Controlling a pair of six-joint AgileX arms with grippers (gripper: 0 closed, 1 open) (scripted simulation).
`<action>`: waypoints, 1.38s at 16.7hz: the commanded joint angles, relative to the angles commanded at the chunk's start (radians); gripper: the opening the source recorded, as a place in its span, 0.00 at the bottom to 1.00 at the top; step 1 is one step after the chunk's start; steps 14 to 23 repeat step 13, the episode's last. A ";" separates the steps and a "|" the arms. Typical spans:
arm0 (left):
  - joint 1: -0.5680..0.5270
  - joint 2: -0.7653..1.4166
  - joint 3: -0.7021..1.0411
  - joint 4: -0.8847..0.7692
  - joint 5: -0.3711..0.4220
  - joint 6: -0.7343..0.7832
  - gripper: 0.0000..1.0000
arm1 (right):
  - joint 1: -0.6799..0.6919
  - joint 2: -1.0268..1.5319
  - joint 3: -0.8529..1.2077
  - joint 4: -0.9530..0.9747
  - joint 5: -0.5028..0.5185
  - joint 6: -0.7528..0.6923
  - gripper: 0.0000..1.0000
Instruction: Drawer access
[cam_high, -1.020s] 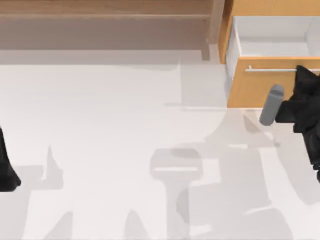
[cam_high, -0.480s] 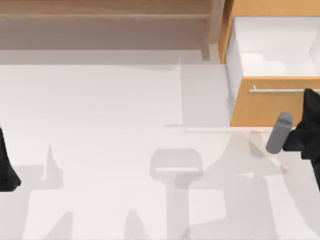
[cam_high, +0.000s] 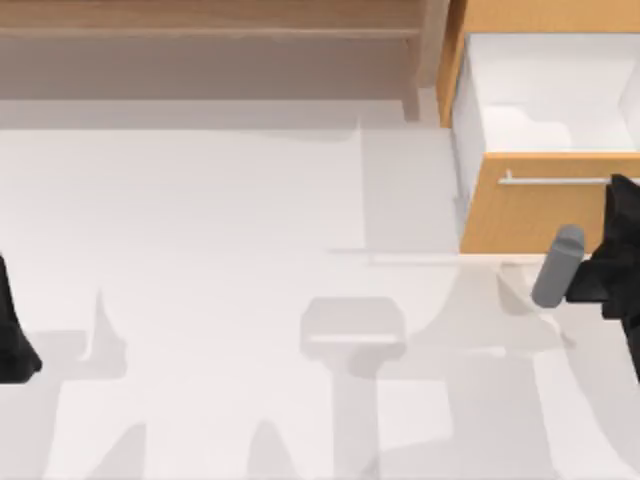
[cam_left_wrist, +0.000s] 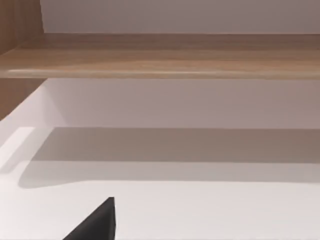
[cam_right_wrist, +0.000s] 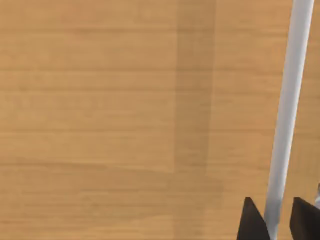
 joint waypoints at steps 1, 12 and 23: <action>0.000 0.000 0.000 0.000 0.000 0.000 1.00 | 0.000 0.000 0.000 0.000 0.000 0.000 0.53; 0.000 0.000 0.000 0.000 0.000 0.000 1.00 | 0.000 0.000 0.000 0.000 0.000 0.000 1.00; 0.000 0.000 0.000 0.000 0.000 0.000 1.00 | 0.000 0.000 0.000 0.000 0.000 0.000 1.00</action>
